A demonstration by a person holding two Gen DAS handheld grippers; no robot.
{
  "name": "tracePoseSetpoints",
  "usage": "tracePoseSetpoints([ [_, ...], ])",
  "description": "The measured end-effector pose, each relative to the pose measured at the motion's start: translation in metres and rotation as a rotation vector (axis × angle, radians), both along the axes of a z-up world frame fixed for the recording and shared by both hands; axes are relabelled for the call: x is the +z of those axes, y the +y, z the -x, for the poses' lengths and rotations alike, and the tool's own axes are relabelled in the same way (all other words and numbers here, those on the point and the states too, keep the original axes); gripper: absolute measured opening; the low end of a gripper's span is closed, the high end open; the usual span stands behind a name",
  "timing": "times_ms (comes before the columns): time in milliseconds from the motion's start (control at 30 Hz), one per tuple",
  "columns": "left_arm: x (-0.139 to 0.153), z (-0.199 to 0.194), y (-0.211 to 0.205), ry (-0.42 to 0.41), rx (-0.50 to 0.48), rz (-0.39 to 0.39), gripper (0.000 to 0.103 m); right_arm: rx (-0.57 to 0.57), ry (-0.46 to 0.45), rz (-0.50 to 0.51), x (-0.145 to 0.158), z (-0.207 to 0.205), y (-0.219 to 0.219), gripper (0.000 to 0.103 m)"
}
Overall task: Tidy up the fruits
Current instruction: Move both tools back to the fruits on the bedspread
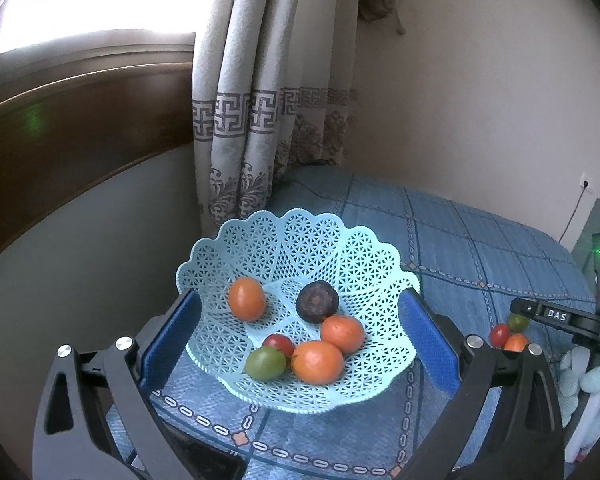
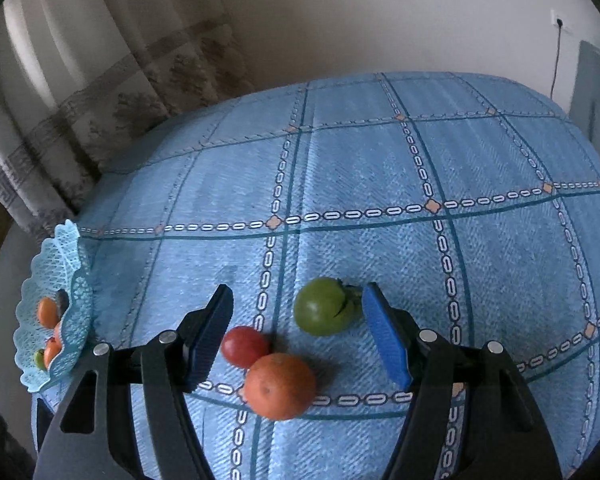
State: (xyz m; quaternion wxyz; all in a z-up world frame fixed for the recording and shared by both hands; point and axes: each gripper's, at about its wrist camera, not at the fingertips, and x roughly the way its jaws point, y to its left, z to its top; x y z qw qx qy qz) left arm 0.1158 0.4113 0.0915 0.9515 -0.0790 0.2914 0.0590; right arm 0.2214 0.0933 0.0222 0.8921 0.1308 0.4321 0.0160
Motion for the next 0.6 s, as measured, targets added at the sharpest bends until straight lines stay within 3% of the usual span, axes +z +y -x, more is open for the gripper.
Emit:
tracePoseSetpoints([
  [367,-0.002,-0.001,-0.005,0.007,-0.017,-0.011,0.100,-0.026,0.074,0.057,-0.022,-0.024,0.002,0.048],
  [600,-0.003,-0.001,-0.009,0.013,-0.019,-0.018,0.100,-0.001,0.077,0.081,-0.020,-0.022,0.002,0.037],
])
